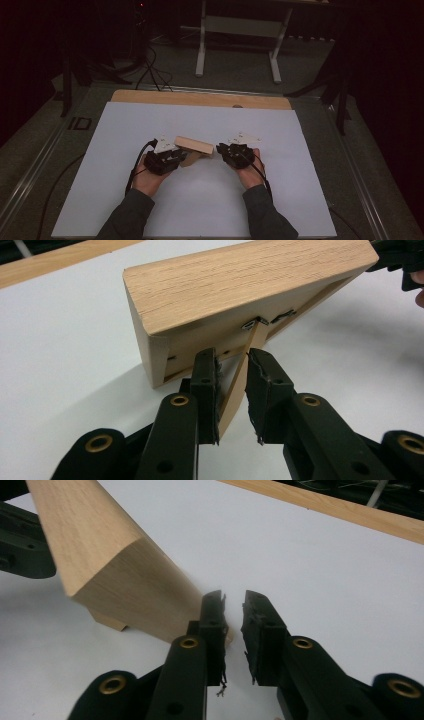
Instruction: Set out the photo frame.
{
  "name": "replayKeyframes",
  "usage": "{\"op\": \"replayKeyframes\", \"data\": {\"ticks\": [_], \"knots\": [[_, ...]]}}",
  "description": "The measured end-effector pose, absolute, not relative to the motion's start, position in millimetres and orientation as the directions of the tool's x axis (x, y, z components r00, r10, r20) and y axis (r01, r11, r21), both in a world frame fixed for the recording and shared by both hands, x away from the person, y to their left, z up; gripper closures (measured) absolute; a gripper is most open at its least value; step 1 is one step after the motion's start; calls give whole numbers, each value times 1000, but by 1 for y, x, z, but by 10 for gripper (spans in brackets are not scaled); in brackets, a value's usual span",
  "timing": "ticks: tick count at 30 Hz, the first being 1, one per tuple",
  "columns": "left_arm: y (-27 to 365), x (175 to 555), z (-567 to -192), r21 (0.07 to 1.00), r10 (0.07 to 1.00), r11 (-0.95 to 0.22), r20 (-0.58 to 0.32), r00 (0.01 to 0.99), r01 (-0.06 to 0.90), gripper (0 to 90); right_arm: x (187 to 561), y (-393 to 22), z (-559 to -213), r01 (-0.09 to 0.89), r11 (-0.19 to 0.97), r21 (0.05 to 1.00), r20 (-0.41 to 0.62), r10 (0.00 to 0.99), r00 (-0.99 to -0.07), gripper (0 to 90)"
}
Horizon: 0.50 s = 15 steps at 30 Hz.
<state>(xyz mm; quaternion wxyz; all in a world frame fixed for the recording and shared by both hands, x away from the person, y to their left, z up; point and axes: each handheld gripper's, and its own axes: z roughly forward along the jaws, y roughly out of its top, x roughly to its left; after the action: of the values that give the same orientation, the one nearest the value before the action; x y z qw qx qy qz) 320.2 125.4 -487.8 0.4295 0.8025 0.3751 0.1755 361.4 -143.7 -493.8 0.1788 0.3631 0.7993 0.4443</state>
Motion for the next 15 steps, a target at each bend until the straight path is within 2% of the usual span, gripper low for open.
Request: {"op": "replayKeyframes", "data": {"ticks": [6, 15], "knots": [[124, 320, -488, 828, 758, -348, -28, 651, 440, 764, 365, -139, -497, 429, 338, 838, 41, 745, -666, 838], [124, 322, -488, 831, 766, -344, -20, 642, 437, 845, 370, -133, -498, 425, 362, 829, 14, 747, -665, 899]]}}
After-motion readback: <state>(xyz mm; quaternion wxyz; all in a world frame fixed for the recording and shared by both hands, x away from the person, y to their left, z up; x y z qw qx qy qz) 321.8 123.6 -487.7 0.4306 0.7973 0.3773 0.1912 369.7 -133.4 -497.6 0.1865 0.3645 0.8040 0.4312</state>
